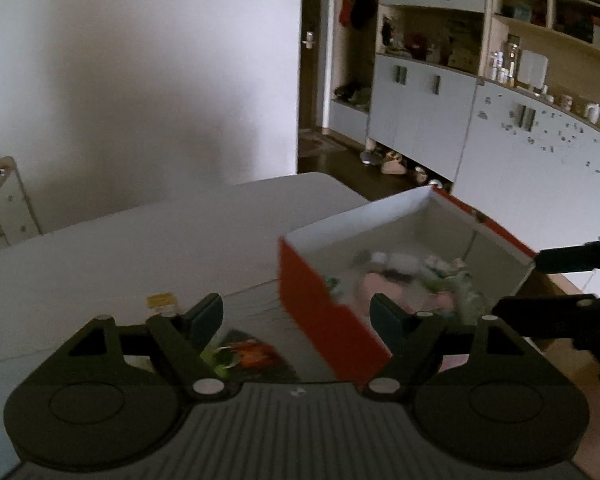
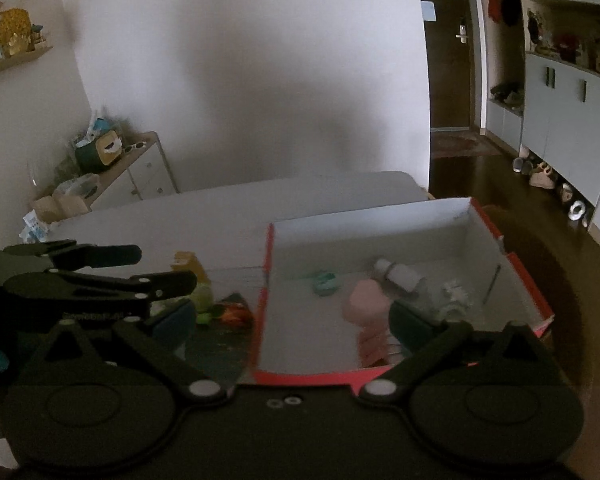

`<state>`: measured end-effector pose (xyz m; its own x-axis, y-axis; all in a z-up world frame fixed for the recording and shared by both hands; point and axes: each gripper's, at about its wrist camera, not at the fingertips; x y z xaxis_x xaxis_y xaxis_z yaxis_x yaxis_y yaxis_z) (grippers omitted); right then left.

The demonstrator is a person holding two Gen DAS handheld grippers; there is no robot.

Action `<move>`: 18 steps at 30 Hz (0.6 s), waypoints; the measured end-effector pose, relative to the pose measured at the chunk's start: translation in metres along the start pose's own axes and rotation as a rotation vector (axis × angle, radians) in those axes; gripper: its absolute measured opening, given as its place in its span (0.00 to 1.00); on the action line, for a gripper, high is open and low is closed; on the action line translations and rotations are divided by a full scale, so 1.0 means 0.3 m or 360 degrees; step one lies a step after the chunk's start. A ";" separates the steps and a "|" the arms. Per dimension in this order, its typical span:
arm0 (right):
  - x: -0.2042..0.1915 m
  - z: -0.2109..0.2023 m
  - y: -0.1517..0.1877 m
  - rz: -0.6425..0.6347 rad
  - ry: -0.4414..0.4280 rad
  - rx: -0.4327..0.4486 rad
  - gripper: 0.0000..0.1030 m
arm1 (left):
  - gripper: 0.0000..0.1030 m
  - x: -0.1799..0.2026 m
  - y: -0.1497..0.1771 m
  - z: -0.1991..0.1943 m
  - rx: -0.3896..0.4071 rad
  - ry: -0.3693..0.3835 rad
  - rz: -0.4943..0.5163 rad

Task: Organize rigid objects
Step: 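Withdraw both tools from the shoebox back toward the mat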

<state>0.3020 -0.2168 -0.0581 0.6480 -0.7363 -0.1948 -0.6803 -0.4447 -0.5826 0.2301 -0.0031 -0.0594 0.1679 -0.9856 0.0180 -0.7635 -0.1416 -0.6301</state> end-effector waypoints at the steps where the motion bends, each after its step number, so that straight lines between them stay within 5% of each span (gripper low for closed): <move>1: -0.020 0.000 0.002 0.0003 -0.0002 0.0005 1.00 | 0.78 -0.024 0.009 -0.004 0.0010 -0.0011 -0.0008; 18: -0.325 0.160 0.031 -0.0125 -0.0016 -0.0141 1.00 | 0.78 -0.330 0.130 0.082 -0.0044 -0.0079 -0.0117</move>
<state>0.2488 -0.1245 -0.0825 0.7035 -0.6926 -0.1594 -0.6547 -0.5444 -0.5243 0.1990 0.0913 -0.1050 0.2542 -0.9668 0.0243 -0.7649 -0.2163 -0.6068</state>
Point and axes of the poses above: each gripper's, at about its wrist camera, not at the fingertips, and z roughly the way its jaws point, x to its right, y to its underside, and after that the axes turned 14 degrees about -x, right-handed
